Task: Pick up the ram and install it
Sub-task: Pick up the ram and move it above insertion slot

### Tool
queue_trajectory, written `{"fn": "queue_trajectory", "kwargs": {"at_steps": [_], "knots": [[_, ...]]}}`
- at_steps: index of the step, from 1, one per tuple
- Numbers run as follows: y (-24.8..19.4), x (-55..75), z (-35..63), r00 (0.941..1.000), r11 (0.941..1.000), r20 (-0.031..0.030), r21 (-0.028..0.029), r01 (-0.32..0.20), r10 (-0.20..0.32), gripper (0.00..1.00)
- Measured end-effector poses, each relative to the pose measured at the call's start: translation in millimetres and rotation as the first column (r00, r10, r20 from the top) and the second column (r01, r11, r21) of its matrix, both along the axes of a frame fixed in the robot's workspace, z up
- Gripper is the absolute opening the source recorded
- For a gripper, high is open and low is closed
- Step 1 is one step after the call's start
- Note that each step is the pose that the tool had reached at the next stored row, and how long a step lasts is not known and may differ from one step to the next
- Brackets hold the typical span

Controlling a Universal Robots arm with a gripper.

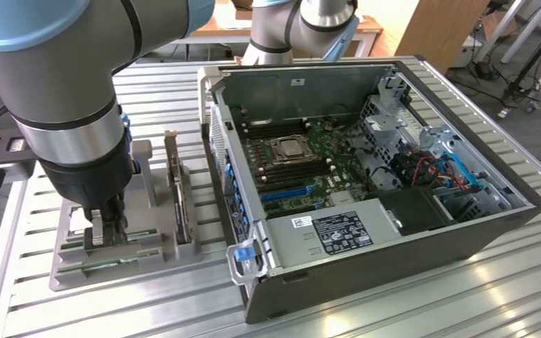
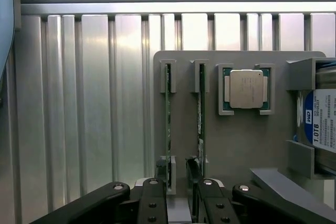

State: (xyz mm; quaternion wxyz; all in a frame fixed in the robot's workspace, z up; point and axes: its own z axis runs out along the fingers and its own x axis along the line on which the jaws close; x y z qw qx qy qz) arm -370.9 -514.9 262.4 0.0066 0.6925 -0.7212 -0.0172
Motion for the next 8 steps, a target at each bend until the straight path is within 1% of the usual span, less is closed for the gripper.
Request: {"fn": "queue_trajectory", "kwargs": {"at_steps": [4,8], "knots": [[-2.8,0.0,0.0,1.0000,1.0000,0.0001,0.0000,0.000,0.000,0.30],[-3.3,-0.1,-1.3,1.0000,1.0000,0.0003,0.0002,0.000,0.000,0.30]]}}
